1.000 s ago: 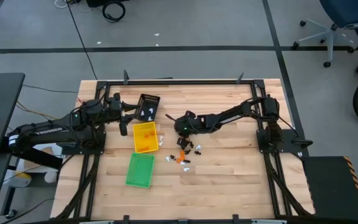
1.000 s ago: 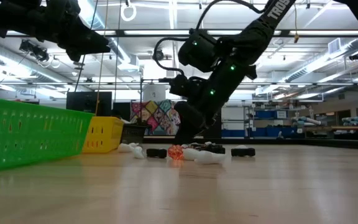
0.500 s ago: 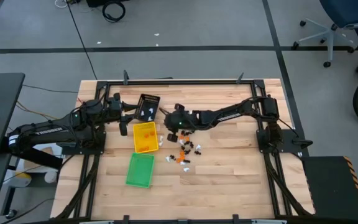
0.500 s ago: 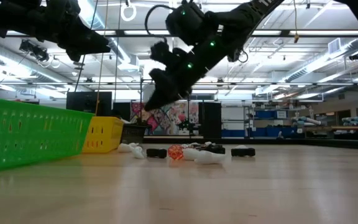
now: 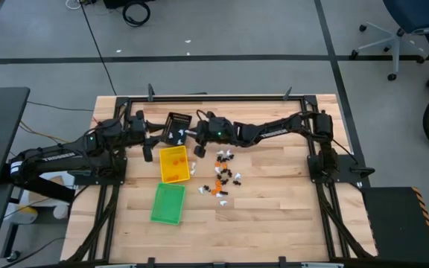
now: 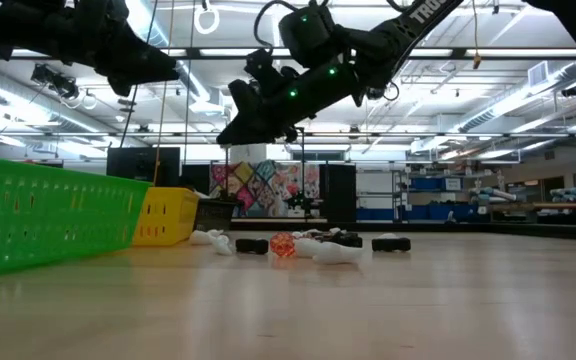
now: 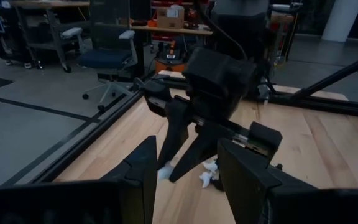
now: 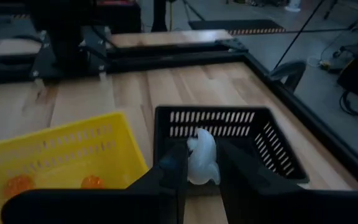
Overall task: Sort Halloween decoration
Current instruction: Put the white ghost plush toy into the black basket
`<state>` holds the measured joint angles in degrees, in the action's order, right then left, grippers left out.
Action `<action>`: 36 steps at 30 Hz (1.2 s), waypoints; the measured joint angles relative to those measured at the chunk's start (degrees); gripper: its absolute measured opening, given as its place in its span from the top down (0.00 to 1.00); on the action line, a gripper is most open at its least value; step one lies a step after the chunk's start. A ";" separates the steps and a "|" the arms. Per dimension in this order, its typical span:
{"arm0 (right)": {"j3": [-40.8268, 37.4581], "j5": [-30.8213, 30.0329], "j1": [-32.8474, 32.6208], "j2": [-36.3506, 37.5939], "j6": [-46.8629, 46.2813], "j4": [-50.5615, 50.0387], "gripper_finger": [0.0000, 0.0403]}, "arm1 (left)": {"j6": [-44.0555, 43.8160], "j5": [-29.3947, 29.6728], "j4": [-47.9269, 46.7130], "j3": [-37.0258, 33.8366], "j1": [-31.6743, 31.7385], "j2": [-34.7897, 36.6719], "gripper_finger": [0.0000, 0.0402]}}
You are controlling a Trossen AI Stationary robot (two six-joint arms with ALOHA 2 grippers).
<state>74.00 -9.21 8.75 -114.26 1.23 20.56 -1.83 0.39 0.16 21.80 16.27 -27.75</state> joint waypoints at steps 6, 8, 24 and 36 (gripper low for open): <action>0.00 -1.07 0.51 0.00 -1.00 3.96 0.81 | 0.95 0.29 2.56 -0.02 0.00 0.01 0.65; 0.02 -1.09 0.66 -0.26 -1.76 5.80 0.81 | 1.20 0.37 2.95 -0.02 0.00 0.00 0.65; 16.00 -2.66 1.27 -14.58 -2.89 -1.45 0.73 | 2.54 0.46 3.21 -0.02 0.02 0.00 0.65; 16.04 -3.17 2.95 -7.89 -1.38 -18.06 0.61 | 1.56 0.46 0.57 -0.02 -0.11 0.01 0.65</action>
<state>90.04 -12.38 11.70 -122.15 -0.15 2.51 -0.26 0.84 0.74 21.78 16.16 -27.73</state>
